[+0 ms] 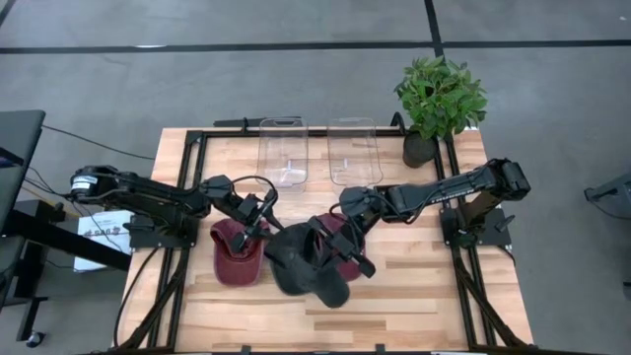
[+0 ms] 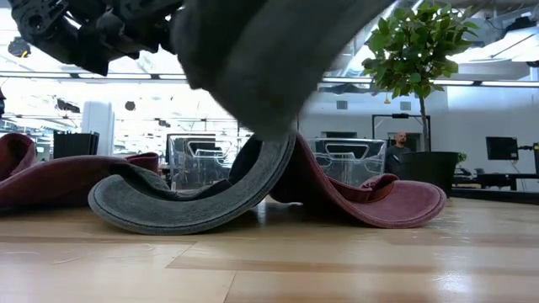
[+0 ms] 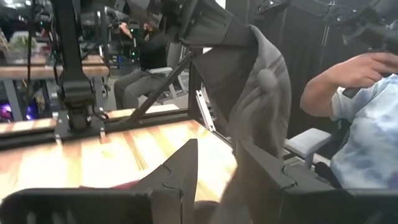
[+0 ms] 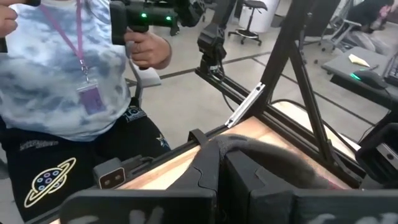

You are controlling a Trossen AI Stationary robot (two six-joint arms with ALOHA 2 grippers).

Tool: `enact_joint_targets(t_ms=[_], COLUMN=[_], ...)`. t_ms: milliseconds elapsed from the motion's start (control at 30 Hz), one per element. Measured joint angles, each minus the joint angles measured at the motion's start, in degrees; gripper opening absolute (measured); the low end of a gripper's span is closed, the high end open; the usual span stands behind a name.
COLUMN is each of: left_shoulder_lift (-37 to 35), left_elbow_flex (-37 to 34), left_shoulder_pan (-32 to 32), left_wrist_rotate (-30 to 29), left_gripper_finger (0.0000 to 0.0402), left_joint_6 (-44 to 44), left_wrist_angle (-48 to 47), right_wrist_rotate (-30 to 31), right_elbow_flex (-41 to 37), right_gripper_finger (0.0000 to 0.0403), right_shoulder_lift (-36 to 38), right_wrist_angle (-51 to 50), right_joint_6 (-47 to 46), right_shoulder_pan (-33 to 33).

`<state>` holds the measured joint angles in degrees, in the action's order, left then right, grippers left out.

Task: Pick & Place hat
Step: Put the right black cap into the left transparent bin

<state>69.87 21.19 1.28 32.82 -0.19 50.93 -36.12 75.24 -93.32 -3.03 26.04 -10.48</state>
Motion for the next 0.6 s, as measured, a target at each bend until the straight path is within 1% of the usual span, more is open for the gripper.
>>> enact_joint_targets(t_ms=[100, 333, 600], left_shoulder_lift=[0.0, 0.0, 0.0], left_elbow_flex=[0.8, 1.7, 1.7], left_shoulder_pan=[0.0, -0.2, -2.1], left_wrist_rotate=[-0.2, -0.2, -0.1], left_gripper_finger=[0.0108, 0.0108, 0.0108], left_joint_6=[1.3, 1.3, 1.4], left_wrist_angle=[0.0, 0.0, -0.1], right_wrist_rotate=[0.0, 0.0, 0.0], right_elbow_flex=[0.0, 0.0, 0.0], right_gripper_finger=[0.0000, 0.0000, 0.0000], right_shoulder_lift=[0.0, 0.0, 0.0], right_wrist_angle=[0.0, 1.0, 1.8], right_joint_6=[0.0, 0.0, 0.0], right_shoulder_pan=[0.1, 0.9, 2.0])
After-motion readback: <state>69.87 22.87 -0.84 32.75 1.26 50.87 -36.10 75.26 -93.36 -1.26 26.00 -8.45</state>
